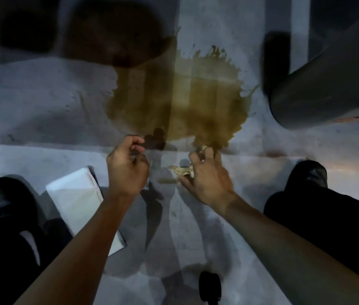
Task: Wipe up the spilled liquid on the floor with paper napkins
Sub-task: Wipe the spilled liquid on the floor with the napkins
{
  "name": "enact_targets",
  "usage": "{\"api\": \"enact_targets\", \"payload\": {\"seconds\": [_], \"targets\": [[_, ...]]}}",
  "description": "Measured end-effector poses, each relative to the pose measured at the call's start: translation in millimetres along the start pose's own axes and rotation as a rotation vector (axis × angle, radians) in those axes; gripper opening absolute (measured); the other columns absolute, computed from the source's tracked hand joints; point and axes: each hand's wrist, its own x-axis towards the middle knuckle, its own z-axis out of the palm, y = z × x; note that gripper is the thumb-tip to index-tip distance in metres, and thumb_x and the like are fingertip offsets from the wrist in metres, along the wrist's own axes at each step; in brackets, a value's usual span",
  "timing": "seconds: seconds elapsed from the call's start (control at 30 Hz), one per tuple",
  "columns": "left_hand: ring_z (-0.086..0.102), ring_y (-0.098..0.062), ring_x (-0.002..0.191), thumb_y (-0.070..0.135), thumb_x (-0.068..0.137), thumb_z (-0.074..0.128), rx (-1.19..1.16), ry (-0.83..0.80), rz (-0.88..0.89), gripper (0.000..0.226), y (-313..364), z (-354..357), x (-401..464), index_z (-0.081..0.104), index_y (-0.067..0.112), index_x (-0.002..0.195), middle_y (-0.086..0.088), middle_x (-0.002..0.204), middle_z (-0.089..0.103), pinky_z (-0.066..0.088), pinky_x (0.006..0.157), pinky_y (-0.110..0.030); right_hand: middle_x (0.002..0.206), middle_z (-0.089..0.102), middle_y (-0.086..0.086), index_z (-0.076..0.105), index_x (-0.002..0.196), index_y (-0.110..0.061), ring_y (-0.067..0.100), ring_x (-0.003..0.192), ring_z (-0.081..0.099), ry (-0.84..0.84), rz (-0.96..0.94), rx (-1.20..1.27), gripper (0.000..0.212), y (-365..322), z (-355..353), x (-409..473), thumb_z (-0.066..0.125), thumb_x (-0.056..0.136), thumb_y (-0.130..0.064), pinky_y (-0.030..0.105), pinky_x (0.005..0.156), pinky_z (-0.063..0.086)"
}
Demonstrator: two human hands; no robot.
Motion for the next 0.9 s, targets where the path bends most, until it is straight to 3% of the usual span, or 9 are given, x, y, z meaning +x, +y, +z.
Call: {"api": "enact_targets", "payload": {"seconds": [0.07,0.2,0.3,0.37,0.43,0.5,0.63,0.77,0.9], "targets": [[0.066,-0.017,0.084,-0.01,0.086,0.058,0.012,-0.025,0.038,0.031,-1,5,-3,0.068,0.009,0.108,-0.004,0.089,0.07,0.048,0.078,-0.007,0.142,0.04,0.018,0.047,0.131,-0.024,0.038,0.122,0.045,-0.028,0.143,-0.014,0.051,-23,5,2,0.061,0.093,-0.054,0.048,0.093,0.053],[0.067,-0.017,0.082,-0.012,0.087,0.057,-0.025,-0.075,0.045,0.031,-1,9,-8,0.068,0.008,0.108,-0.004,0.087,0.07,0.053,0.079,-0.015,0.132,0.056,0.017,0.06,0.127,-0.012,0.037,0.117,0.054,-0.019,0.238,0.056,0.032,-24,15,11,0.063,0.095,-0.013,0.043,0.095,0.051],[0.067,-0.013,0.085,-0.009,0.089,0.058,-0.061,-0.057,-0.049,0.031,-4,2,-7,0.067,0.015,0.106,0.0,0.086,0.069,0.051,0.082,-0.011,0.122,0.065,0.007,0.067,0.116,-0.021,0.03,0.11,0.058,-0.064,0.321,0.12,0.027,3,12,10,0.067,0.09,-0.016,0.038,0.091,0.047],[0.067,-0.015,0.088,-0.004,0.091,0.058,-0.068,-0.031,-0.132,0.03,-8,-5,-3,0.066,0.021,0.105,0.005,0.089,0.068,0.054,0.086,-0.018,0.115,0.067,0.002,0.065,0.112,-0.028,0.031,0.11,0.052,0.073,0.245,0.11,0.027,14,9,0,0.066,0.087,-0.016,0.039,0.084,0.035],[0.068,-0.018,0.093,-0.001,0.092,0.059,-0.056,0.003,-0.172,0.028,-15,-14,1,0.066,0.022,0.106,0.005,0.093,0.069,0.056,0.089,-0.029,0.113,0.068,0.004,0.061,0.117,-0.029,0.031,0.108,0.052,0.212,0.126,0.241,0.028,7,1,-9,0.06,0.091,-0.019,0.038,0.082,0.037],[0.069,-0.02,0.094,-0.002,0.091,0.059,-0.039,0.031,-0.197,0.028,-19,-21,2,0.067,0.018,0.109,0.001,0.095,0.071,0.057,0.092,-0.034,0.131,0.061,0.005,0.055,0.136,-0.028,0.028,0.114,0.054,0.198,-0.028,0.349,0.039,-19,0,-12,0.053,0.097,-0.02,0.041,0.093,0.048],[0.068,-0.019,0.094,-0.003,0.092,0.058,-0.02,0.043,-0.24,0.027,-21,-29,-1,0.066,0.016,0.11,0.001,0.096,0.07,0.058,0.092,-0.037,0.156,0.037,0.009,0.028,0.158,-0.02,0.031,0.13,0.04,-0.043,-0.147,0.259,0.067,-84,28,-11,0.052,0.095,-0.014,0.048,0.109,0.039],[0.07,-0.017,0.092,-0.004,0.092,0.058,-0.06,0.058,-0.303,0.031,-24,-34,-6,0.065,0.019,0.111,0.007,0.091,0.07,0.059,0.092,-0.04,0.131,0.056,0.014,0.056,0.137,-0.013,0.037,0.118,0.054,-0.06,-0.24,0.164,0.043,-84,54,-15,0.048,0.095,-0.014,0.045,0.099,0.045],[0.071,-0.02,0.088,-0.006,0.092,0.055,-0.084,0.073,-0.323,0.034,-23,-38,-2,0.064,0.017,0.115,-0.005,0.094,0.072,0.061,0.085,-0.035,0.121,0.063,0.012,0.064,0.124,-0.025,0.037,0.107,0.063,0.043,-0.017,0.171,0.038,-15,41,-23,0.051,0.09,-0.014,0.042,0.089,0.053]]}}
